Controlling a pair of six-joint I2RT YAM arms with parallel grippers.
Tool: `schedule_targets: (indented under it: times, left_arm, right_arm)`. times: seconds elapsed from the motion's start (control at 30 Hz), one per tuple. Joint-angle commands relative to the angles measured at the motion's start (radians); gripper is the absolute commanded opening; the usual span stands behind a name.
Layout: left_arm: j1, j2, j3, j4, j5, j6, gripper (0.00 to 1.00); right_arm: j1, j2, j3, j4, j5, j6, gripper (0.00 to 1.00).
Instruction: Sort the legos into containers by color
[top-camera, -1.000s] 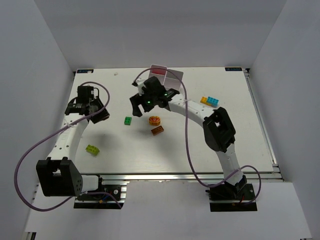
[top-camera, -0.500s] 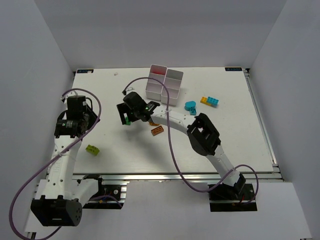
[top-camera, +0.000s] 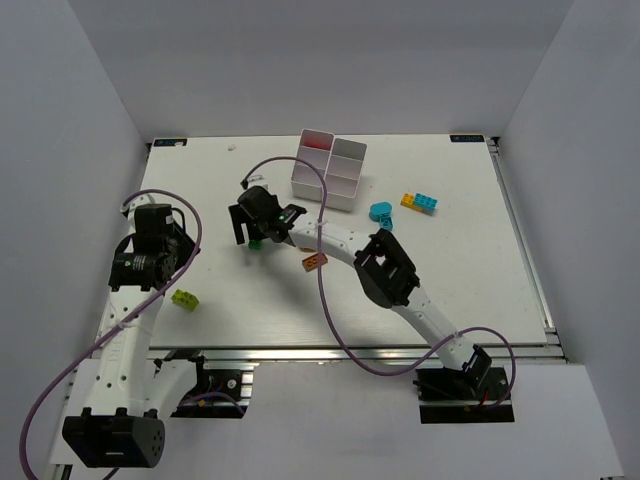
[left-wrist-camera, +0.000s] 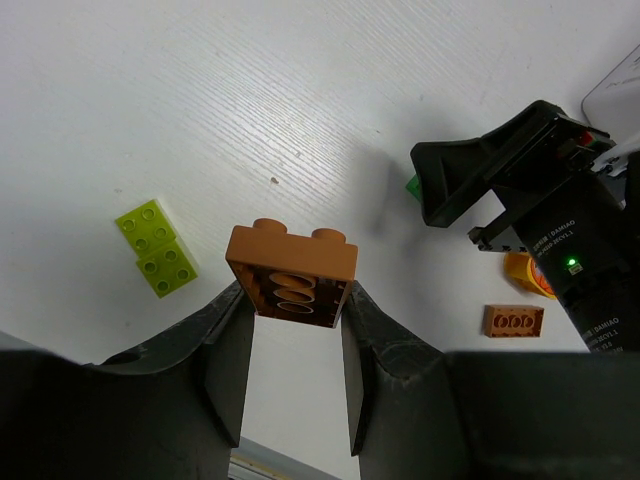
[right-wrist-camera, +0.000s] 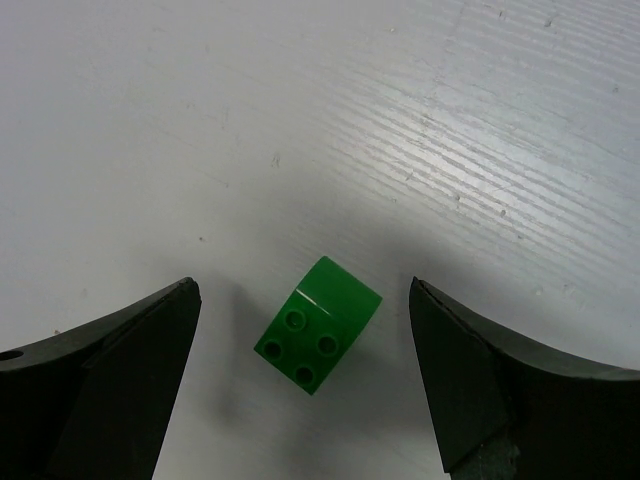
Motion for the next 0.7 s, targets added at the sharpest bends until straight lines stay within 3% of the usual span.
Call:
schedule_targets:
  times: [0.0, 0.2, 0.67]
  left_arm:
    - [0.004, -0.004, 0.013, -0.001, -0.01, 0.01, 0.0]
    - [0.004, 0.001, 0.022, -0.001, -0.006, 0.015, 0.0]
    - [0.004, -0.031, 0.016, -0.012, -0.01, -0.002, 0.0]
  right_arm:
    - [0.01, 0.011, 0.039, 0.008, 0.05, 0.026, 0.89]
    - [0.019, -0.01, -0.038, 0.005, 0.059, -0.002, 0.86]
    - [0.056, -0.032, -0.112, -0.005, 0.05, -0.006, 0.67]
